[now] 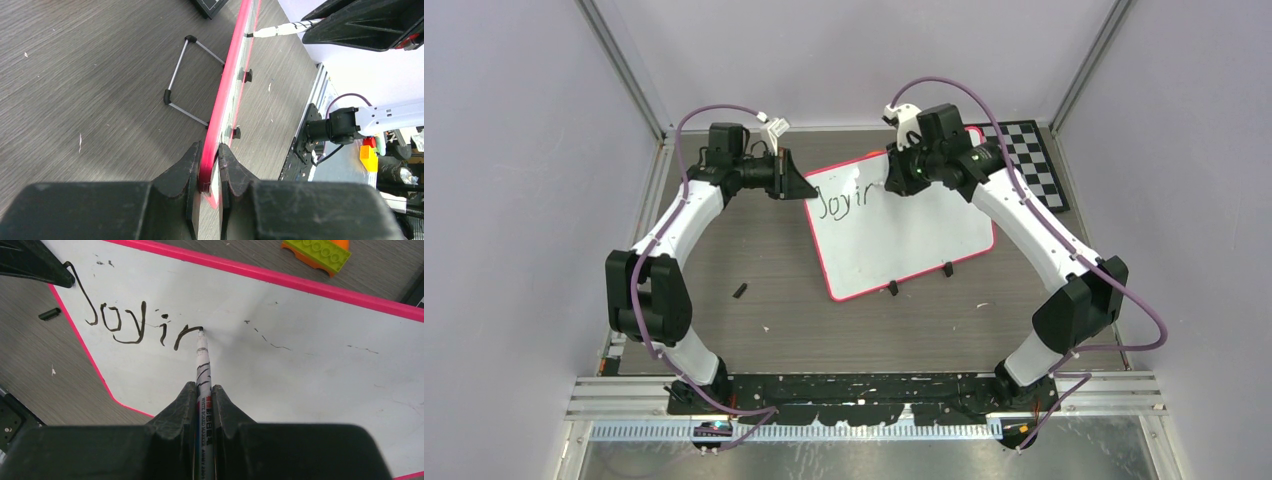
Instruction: Write a sentence on the whiteboard
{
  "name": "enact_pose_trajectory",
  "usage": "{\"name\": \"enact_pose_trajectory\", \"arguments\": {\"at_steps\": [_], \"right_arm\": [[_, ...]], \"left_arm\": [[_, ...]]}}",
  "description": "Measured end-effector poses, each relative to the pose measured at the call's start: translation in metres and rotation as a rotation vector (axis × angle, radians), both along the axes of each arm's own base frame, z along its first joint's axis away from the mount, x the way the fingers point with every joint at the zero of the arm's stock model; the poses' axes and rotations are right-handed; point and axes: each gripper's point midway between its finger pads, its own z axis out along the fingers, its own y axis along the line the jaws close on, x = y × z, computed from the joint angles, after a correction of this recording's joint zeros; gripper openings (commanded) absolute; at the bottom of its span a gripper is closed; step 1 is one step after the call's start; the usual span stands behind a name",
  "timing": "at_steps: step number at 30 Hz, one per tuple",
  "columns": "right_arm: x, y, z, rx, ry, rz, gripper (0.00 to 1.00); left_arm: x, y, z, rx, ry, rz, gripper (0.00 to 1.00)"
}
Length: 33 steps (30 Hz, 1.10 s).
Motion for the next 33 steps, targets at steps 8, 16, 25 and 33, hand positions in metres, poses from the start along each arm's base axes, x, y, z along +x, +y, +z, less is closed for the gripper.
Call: {"name": "enact_pose_trajectory", "arguments": {"at_steps": [8,16,25,33], "right_arm": [[0.000,-0.002,-0.003,0.008,0.009,0.003,0.00],[-0.018,-0.005,-0.023,-0.001,0.070,0.023,0.00],[-0.026,-0.005,-0.022,-0.006,0.081,0.044,0.00],[-0.046,-0.010,0.005,0.033,0.050,0.116,0.00]], "left_arm": [[0.000,0.000,0.000,0.001,0.001,0.002,0.00],[0.000,0.000,0.000,0.001,0.001,0.001,0.00],[-0.001,0.000,0.000,-0.001,-0.005,-0.005,0.00],[-0.001,0.000,0.000,0.004,-0.018,-0.015,0.00]]}}
